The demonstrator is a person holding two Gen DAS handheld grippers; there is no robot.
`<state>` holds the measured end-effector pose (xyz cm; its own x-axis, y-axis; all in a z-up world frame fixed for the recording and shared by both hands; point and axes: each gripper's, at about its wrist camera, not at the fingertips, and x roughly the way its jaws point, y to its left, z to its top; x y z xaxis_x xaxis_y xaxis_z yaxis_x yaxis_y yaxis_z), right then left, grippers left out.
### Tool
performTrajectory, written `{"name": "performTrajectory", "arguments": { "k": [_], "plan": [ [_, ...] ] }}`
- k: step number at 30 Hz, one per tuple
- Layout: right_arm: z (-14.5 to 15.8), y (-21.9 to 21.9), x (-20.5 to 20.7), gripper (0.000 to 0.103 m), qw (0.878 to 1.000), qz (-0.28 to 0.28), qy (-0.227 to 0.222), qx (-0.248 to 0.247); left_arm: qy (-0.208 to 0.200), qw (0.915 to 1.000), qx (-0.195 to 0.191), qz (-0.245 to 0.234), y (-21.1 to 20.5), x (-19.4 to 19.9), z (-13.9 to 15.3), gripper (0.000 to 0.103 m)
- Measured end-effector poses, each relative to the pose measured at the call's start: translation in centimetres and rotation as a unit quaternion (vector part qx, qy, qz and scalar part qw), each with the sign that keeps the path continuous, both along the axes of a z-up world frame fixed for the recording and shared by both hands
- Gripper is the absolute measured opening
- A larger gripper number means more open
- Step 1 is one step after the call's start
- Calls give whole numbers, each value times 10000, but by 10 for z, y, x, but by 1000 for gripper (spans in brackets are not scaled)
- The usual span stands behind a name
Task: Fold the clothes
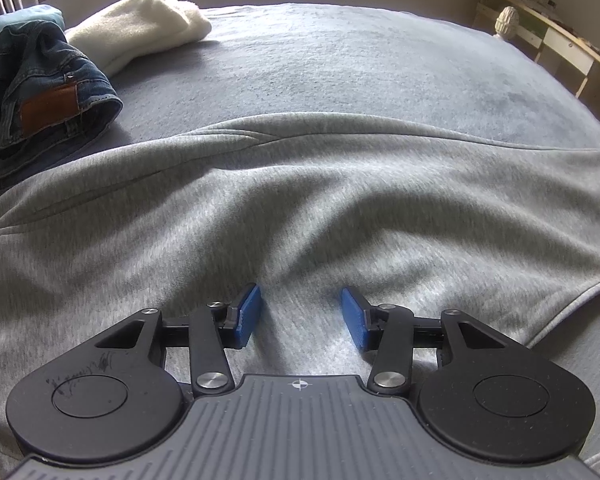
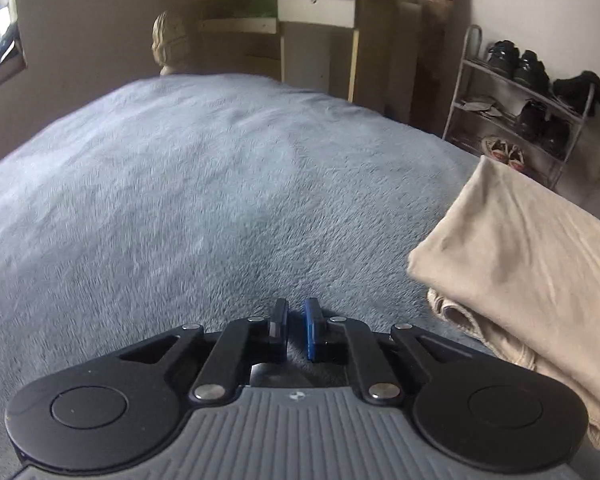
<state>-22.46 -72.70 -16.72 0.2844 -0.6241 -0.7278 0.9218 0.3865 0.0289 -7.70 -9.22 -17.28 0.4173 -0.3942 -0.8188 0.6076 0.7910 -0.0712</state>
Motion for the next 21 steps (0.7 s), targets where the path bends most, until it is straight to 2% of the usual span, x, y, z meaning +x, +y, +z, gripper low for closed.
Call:
{"name": "performTrajectory", "arguments": {
  "k": [2, 4, 6, 8, 11, 13, 14, 17, 18, 19, 21],
  "plan": [
    [20, 16, -8, 10, 9990, 216, -364, -143, 2, 10000, -16, -28, 1, 0, 0, 46],
    [42, 43, -10, 10, 9912, 954, -914, 88, 27, 10000, -23, -61, 1, 1, 1, 46],
    [60, 84, -1, 10, 9682, 2109, -1257, 478, 80, 9999, -16, -94, 2, 2, 3, 46],
    [70, 139, 17, 10, 9289, 3374, -1223, 911, 156, 9998, -14, -107, 4, 3, 6, 46],
    [62, 231, 48, 10, 8547, 4915, -871, 1425, 345, 9993, -39, -130, 9, 1, 11, 46],
    [45, 284, 69, 10, 8138, 5559, -463, 1631, 407, 9990, -69, -195, 12, -3, 14, 46],
    [34, 302, 81, 10, 8036, 5710, -216, 1665, 424, 9987, -57, -262, 14, -5, 14, 46],
    [1, 332, 118, 5, 8122, 5625, 393, 1493, 484, 9978, -15, -464, 21, -12, 14, 46],
    [-3, 328, 129, 0, 8262, 5433, 271, 1463, 517, 9977, -34, -441, 25, -14, 13, 46],
    [-2, 321, 138, 0, 8424, 5223, 100, 1318, 589, 9975, -79, -387, 30, -13, 12, 46],
    [9, 307, 150, 3, 8860, 4574, -49, 765, 615, 9975, -190, -294, 39, -12, 16, 46]
  ]
}}
